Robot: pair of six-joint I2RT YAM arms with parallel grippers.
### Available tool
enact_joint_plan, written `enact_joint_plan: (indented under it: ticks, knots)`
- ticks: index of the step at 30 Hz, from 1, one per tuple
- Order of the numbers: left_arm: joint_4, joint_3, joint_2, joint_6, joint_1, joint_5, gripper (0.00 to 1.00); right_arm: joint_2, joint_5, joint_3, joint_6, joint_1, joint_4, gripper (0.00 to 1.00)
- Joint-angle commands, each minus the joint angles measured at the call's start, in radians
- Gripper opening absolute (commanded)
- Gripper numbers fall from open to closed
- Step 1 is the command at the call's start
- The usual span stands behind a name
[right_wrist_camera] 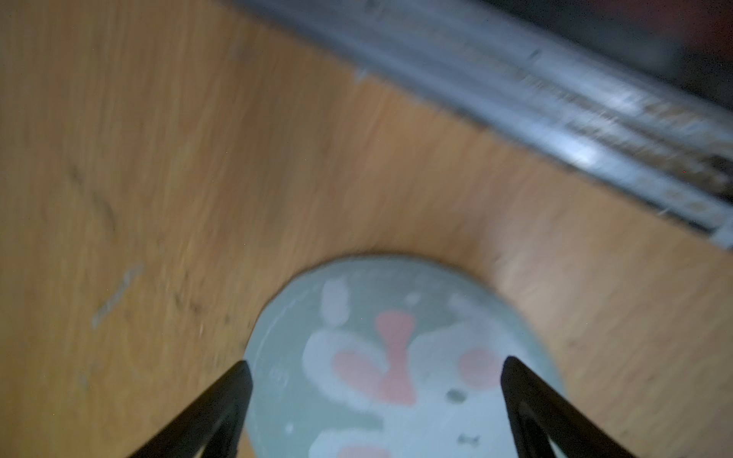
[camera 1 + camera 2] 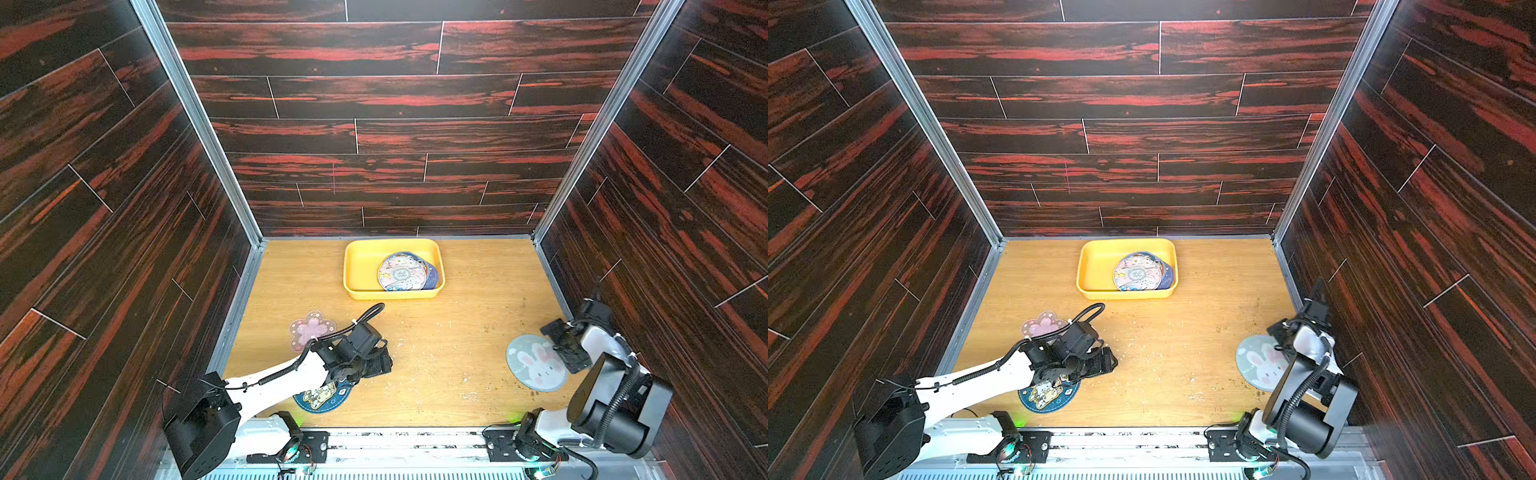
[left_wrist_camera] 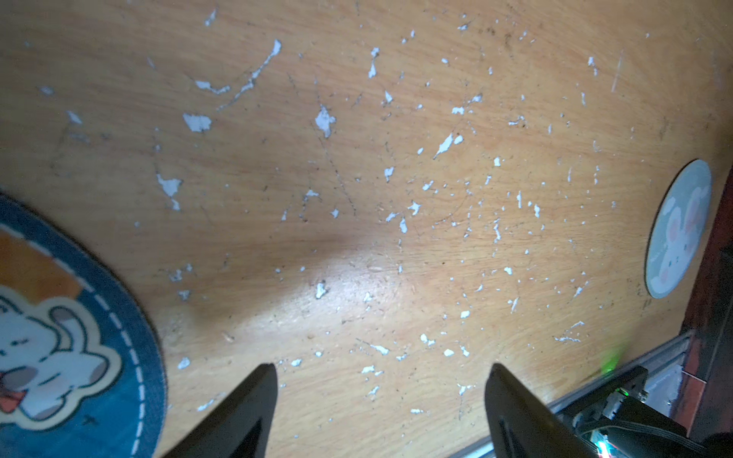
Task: Put the coasters into the storage box
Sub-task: Move the coaster to the center of the board.
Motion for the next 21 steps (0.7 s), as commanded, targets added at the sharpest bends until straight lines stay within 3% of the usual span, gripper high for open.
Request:
enact_joint_plan:
  ticks: [1,9,21]
  knots:
    - [-0.029,0.029,0.007,0.01,0.003,0.002,0.85,0.035,-0.031,-0.012,-0.019,-0.047,0.04,0.98]
    - [-0.025,0.04,0.02,0.009,0.003,0.001,0.85,0.111,-0.108,-0.062,-0.038,-0.093,0.118,0.99]
    - [-0.004,0.02,0.008,-0.004,0.003,-0.006,0.85,0.138,-0.248,-0.105,-0.098,-0.08,0.083,0.98]
